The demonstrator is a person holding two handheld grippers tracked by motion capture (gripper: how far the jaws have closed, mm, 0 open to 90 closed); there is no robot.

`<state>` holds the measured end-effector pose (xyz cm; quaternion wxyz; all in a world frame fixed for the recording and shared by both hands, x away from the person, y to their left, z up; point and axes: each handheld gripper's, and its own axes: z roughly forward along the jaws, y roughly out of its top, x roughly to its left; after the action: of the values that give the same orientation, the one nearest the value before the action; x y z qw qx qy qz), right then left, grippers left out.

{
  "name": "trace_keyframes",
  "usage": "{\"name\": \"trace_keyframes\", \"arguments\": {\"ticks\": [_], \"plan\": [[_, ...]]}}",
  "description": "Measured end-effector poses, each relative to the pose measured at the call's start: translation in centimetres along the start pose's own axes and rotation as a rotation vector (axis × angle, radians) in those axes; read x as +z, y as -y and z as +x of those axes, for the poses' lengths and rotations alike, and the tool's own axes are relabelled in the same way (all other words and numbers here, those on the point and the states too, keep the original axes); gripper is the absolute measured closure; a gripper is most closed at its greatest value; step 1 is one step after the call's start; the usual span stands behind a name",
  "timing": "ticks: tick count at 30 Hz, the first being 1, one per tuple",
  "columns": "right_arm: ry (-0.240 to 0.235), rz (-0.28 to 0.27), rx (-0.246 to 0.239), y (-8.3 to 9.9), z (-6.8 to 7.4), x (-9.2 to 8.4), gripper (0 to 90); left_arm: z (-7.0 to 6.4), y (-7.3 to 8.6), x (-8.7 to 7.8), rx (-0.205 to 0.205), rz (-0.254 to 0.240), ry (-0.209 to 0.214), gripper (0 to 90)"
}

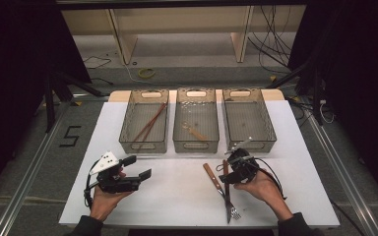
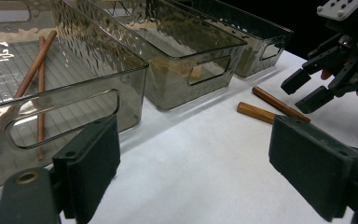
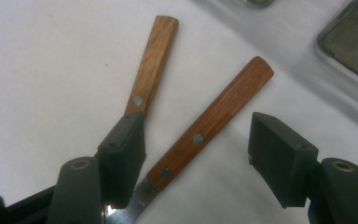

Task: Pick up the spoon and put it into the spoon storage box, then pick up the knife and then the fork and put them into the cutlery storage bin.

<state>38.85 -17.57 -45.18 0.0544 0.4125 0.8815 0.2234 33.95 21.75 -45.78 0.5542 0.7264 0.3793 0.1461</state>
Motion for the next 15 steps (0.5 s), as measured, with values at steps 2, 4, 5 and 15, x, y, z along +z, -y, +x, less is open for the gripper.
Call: {"name": "trace_keyframes", "arguments": {"ticks": [2,4,5,15], "plan": [[0.007,0.008,0.003,0.08,0.01,0.14,37.8,0.0,0.0,0.0,0.003,0.002,0.0,16.0],[0.008,0.016,0.0,0.12,0.02,0.29,38.1,0.01,0.02,-0.04,0.0,0.001,0.0,16.0],[0.01,0.018,0.002,0.13,0.06,0.34,38.6,0.03,0.02,-0.04,-0.001,0.0,0.0,16.0],[0.013,0.053,-0.004,0.19,0.19,0.86,41.7,0.01,0.03,0.04,0.0,0.0,-0.003,16.0]]}}
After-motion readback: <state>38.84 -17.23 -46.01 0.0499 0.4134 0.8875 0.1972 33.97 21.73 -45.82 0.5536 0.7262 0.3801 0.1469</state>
